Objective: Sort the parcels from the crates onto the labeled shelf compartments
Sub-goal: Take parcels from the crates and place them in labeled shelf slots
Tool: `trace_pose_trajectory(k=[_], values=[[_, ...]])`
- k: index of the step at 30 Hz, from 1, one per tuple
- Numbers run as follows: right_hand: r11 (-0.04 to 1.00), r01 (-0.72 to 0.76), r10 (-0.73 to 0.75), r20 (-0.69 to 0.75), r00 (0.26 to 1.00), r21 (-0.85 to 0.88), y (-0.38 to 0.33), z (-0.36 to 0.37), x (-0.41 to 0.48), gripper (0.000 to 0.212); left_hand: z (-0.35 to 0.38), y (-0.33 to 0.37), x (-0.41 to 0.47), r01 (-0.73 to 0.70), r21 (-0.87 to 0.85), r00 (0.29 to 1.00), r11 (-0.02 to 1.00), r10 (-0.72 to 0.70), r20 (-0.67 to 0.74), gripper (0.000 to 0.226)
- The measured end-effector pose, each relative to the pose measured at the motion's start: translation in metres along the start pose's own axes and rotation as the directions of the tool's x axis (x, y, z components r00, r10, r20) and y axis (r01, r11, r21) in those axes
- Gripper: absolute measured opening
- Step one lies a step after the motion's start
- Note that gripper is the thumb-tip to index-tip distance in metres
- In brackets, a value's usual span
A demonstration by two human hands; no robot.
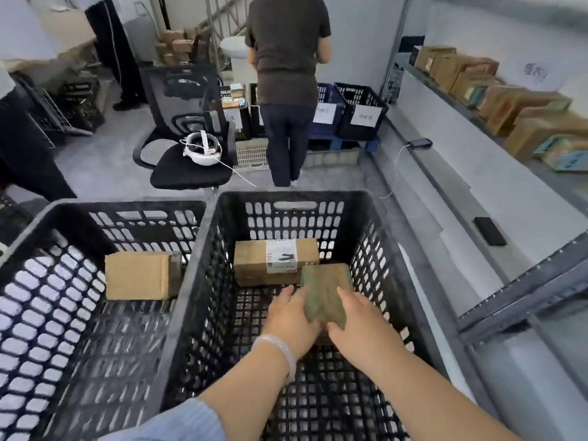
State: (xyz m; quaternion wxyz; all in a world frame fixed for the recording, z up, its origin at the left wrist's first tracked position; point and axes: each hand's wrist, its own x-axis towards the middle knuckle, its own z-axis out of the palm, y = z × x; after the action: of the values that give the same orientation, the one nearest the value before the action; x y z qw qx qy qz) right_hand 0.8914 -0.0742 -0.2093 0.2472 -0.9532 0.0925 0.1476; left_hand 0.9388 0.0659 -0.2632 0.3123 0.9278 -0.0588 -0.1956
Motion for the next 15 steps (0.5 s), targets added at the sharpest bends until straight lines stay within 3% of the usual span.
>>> trace_pose_trajectory(k=[4,8,15], values=[[0.991,-0.131,0.131,0.036,0.991,-0.018,0.010,0.020,0.020,0.077,0.023,-0.009,0.028,0.130,-0.152,0.989,0.980,-0.118,0.083,0.078],[0.975,-0.223,0.222,0.042,0.974,0.010,0.016,0.032,0.030,0.073,0.040,-0.013,0.043,0.270,-0.357,0.962,0.894,-0.234,0.142,0.079],[0.936,-0.336,0.333,0.051,0.942,0.100,0.018,0.040,0.036,0.065,0.047,-0.022,0.044,0.334,-0.364,0.935,0.869,-0.259,0.242,0.058]])
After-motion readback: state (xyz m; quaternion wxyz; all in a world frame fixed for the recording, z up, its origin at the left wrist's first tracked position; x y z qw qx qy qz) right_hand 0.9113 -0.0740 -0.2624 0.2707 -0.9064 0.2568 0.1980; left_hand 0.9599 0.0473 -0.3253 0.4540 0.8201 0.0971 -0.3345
